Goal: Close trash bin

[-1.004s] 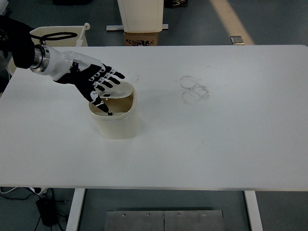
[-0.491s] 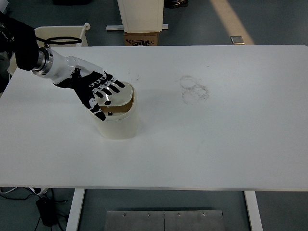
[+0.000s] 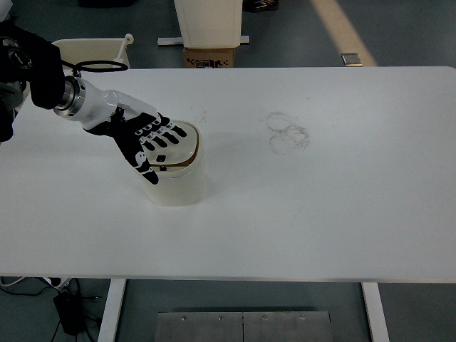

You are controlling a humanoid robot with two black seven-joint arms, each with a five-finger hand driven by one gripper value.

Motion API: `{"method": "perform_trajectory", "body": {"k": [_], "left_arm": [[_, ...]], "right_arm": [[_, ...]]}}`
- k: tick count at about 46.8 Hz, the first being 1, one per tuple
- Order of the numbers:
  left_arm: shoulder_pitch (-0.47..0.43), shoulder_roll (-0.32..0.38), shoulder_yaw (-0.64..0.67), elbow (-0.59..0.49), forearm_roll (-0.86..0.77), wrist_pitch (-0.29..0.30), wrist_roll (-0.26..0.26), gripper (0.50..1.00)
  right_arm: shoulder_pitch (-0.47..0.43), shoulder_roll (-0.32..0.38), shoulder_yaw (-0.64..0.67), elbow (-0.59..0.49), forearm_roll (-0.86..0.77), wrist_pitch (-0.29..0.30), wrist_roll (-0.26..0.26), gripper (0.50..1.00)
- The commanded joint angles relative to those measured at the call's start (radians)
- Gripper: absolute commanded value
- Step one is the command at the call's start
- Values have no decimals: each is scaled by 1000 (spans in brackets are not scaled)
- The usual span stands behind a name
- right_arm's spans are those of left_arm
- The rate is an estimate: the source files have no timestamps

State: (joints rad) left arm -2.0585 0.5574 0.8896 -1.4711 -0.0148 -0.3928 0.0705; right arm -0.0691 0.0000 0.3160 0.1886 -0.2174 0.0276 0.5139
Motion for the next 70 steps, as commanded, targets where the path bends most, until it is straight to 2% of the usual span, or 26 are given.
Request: {"method": "perform_trajectory", "body": {"k": [1, 70], "left_arm": [[-2, -5, 0, 0, -1, 0, 0, 1000], [14, -19, 23, 0, -1, 2, 0, 1000]], "right_arm": [[0, 0, 0, 0, 0, 0, 0, 991], [0, 0, 0, -1, 0, 0, 0, 991]]}}
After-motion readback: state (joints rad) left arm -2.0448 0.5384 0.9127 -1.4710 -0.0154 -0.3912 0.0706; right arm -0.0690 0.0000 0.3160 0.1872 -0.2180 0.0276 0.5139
